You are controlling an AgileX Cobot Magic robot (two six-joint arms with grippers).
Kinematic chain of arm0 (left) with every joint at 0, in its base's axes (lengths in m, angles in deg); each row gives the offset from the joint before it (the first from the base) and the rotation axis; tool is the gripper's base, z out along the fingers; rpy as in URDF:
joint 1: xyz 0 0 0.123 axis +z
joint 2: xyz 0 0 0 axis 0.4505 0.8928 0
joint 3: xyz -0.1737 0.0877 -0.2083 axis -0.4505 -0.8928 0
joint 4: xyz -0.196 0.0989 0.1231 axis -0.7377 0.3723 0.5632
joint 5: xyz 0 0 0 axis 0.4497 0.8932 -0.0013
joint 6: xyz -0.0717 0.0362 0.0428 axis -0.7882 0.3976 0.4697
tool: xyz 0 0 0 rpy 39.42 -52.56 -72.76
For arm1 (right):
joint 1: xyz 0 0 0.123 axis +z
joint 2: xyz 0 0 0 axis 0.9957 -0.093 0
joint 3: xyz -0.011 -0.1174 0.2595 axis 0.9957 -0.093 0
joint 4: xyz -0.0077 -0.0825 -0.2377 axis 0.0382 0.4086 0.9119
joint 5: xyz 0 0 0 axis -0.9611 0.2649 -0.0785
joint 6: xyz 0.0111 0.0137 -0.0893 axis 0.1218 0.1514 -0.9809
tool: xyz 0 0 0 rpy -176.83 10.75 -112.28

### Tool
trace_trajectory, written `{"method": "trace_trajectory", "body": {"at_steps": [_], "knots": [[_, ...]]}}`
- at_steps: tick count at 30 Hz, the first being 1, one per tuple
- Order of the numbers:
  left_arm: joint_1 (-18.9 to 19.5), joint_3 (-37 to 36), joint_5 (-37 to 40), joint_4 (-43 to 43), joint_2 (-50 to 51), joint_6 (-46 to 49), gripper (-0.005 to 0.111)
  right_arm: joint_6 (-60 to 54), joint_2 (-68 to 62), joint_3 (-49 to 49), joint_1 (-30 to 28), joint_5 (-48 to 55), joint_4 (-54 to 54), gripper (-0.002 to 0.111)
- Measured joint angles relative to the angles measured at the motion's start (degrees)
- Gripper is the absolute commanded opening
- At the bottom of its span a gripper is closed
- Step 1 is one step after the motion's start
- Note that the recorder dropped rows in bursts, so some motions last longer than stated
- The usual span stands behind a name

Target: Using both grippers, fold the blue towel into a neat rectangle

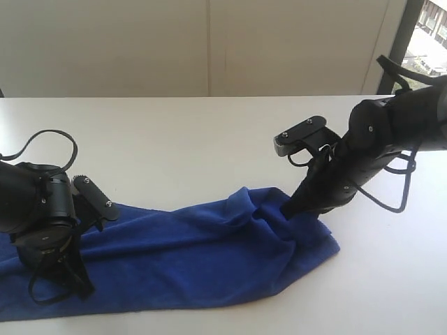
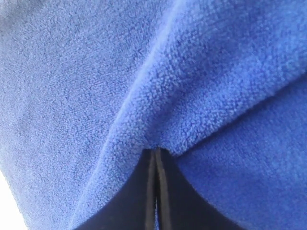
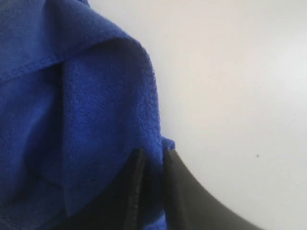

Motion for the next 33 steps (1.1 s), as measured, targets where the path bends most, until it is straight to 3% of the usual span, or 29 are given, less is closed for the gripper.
{"method": "trace_trajectory", "body": {"at_steps": [9, 14, 25, 27, 29, 33], "knots": [[0.0, 0.0, -0.1, 0.0, 0.0, 0.1, 0.0, 0.0, 0.0, 0.0, 0.0, -0.7, 1.1, 0.0], [0.0, 0.0, -0.1, 0.0, 0.0, 0.1, 0.0, 2.3, 0.0, 1.9, 0.0, -1.4, 8.4, 0.0], [0.0, 0.0, -0.1, 0.0, 0.0, 0.1, 0.0, 26.7, -4.8, 14.8, 0.0, -1.6, 49.9, 0.0], [0.0, 0.0, -0.1, 0.0, 0.0, 0.1, 0.0, 29.8, -7.1, 16.3, 0.0, -2.0, 53.4, 0.008], [0.0, 0.0, -0.1, 0.0, 0.0, 0.1, 0.0, 32.7, -9.6, 17.7, 0.0, -2.2, 54.9, 0.023], [0.0, 0.0, -0.1, 0.0, 0.0, 0.1, 0.0, 36.0, -12.5, 18.9, 0.0, -1.8, 56.0, 0.062]]}}
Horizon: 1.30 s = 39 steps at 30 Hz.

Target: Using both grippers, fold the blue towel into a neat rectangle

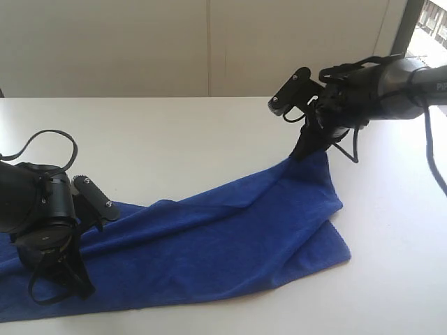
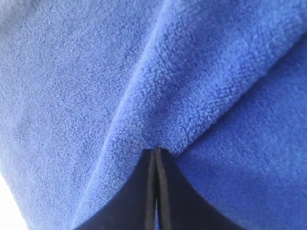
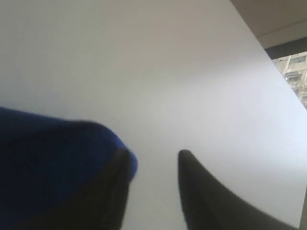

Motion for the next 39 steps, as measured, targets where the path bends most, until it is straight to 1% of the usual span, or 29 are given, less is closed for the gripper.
{"method": "trace_trajectory", "body": {"at_steps": [1, 2, 5, 8, 10, 12, 13, 16, 17, 18, 20, 24, 30, 35, 38, 39], "knots": [[0.0, 0.0, 0.0, 0.0, 0.0, 0.0, 0.0, 0.8, -0.1, 0.1, 0.0, 0.1, 0.2, 0.066], [0.0, 0.0, 0.0, 0.0, 0.0, 0.0, 0.0, 1.7, -0.1, 0.3, 0.0, 0.5, 0.7, 0.066], [0.0, 0.0, 0.0, 0.0, 0.0, 0.0, 0.0, 4.9, 0.1, 1.2, 0.0, 3.1, 2.0, 0.061], [0.0, 0.0, -0.1, 0.0, 0.0, 0.0, 0.0, 7.2, 2.0, 1.7, 0.0, 8.0, 1.1, 0.051], [0.0, 0.0, -0.1, 0.0, 0.0, 0.0, 0.0, 6.7, 3.8, 1.8, 0.0, 13.0, -3.1, 0.039], [0.0, 0.0, -0.1, 0.0, 0.0, 0.0, 0.0, 2.7, 5.3, 1.9, 0.0, 17.6, -9.4, 0.024], [0.0, 0.0, -0.1, 0.0, 0.0, 0.0, 0.0, -0.7, 6.3, 1.3, -0.1, 19.9, -15.1, 0.019], [0.0, 0.0, -0.1, 0.0, 0.0, 0.0, 0.0, -11.6, 8.1, -2.0, -0.2, 22.2, -29.4, 0.002], [0.0, 0.0, -0.1, 0.0, 0.0, 0.0, 0.0, -13.5, 8.3, -3.6, -0.2, 22.2, -33.7, 0.0], [0.0, 0.0, -0.1, 0.0, 0.0, 0.0, 0.0, -16.3, 8.6, -6.8, -0.1, 21.8, -39.5, 0.0], [0.0, 0.0, -0.1, 0.0, 0.0, 0.0, 0.0, -17.6, 9.0, -10.8, -0.1, 21.3, -42.4, 0.0], [0.0, 0.0, -0.1, 0.0, 0.0, 0.1, 0.0, -17.9, 9.1, -16.2, -0.1, 19.0, -44.0, 0.0], [0.0, 0.0, -0.1, -0.1, 0.0, 0.3, 0.0, -18.1, 9.5, -21.4, -0.1, 12.8, -45.5, 0.0], [0.1, 0.1, -0.1, -0.8, -0.9, 0.3, 0.0, -16.8, 10.8, -24.6, -0.1, 11.4, -45.0, 0.0], [0.3, 0.4, 0.3, -6.4, -5.2, 0.7, 0.0, -13.0, 11.6, -26.8, -0.1, 10.9, -42.7, 0.0], [0.3, 0.8, 0.3, -7.0, -7.0, 0.7, 0.0, -12.3, 11.7, -27.2, -0.1, 10.7, -42.4, 0.0]]}}
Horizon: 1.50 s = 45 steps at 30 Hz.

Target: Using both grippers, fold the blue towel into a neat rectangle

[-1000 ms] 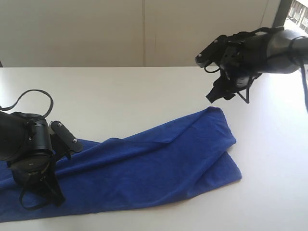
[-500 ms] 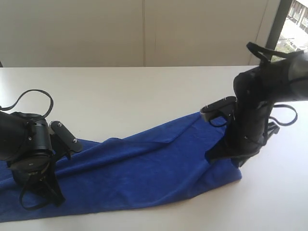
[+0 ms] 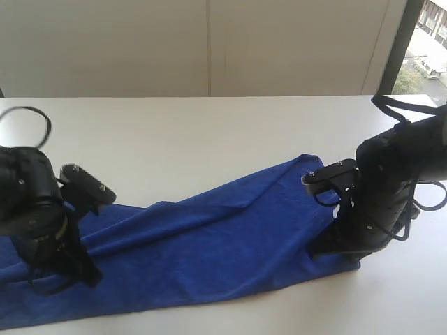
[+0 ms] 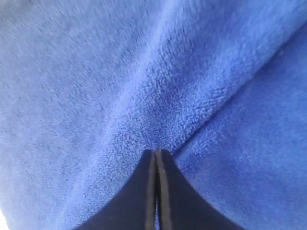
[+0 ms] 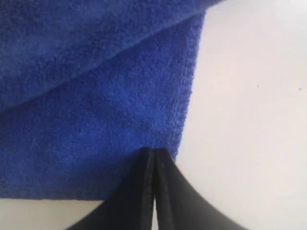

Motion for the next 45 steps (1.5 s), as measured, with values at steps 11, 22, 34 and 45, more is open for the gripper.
{"method": "trace_trajectory", "body": {"at_steps": [11, 22, 34, 45], "knots": [[14.9, 9.0, -3.6, 3.4, -2.8, 3.9, 0.0, 8.2, 2.1, -5.4, 0.2, -3.5, 5.0, 0.0], [22.9, 9.0, -12.9, 6.6, 7.1, 4.9, 0.0, 12.6, 4.0, -9.7, 0.4, -9.3, 7.4, 0.0], [27.2, 15.0, -18.1, 9.0, 15.6, 5.0, 0.0, 17.7, 5.2, -13.3, 0.4, -14.3, 10.2, 0.0], [31.6, 19.1, -13.7, 9.8, 18.4, 0.0, 0.0, 20.8, 5.8, -14.5, 0.4, -15.6, 11.5, 0.0]]}}
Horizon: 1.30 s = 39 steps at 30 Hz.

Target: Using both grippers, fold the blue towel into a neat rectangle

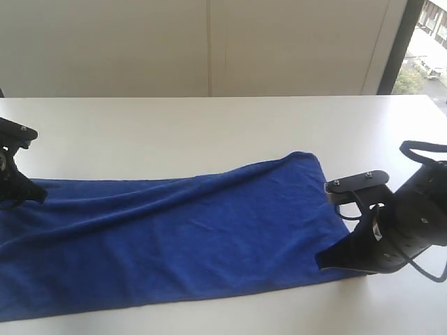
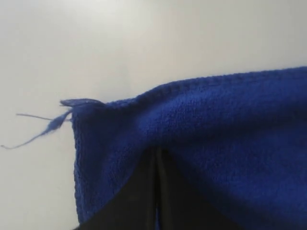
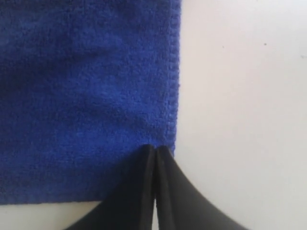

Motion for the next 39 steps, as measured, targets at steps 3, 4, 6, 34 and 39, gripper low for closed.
{"method": "trace_trajectory", "body": {"at_steps": [3, 4, 6, 34, 39], "knots": [[0.1, 0.0, -0.2, 0.0, 0.0, -0.1, 0.0, 0.5, 0.4, -0.8, 0.0, -1.2, 0.6, 0.0], [0.1, 0.0, -0.2, 0.0, 0.0, -0.1, 0.0, 0.8, 0.5, -0.9, 0.0, -1.3, 0.7, 0.0], [0.1, 0.0, -0.2, 0.0, 0.0, -0.3, 0.0, 1.0, 1.1, -1.3, 0.0, -1.5, 0.8, 0.0], [-15.0, -3.2, 18.4, -38.8, -30.1, 33.7, 0.0, 4.8, 10.0, 13.3, -8.4, 10.6, 11.6, 0.0], [-18.8, -12.9, 11.9, -40.5, -37.6, 32.5, 0.0, -10.2, 1.6, 20.2, -13.7, 9.4, 0.1, 0.0]]}}
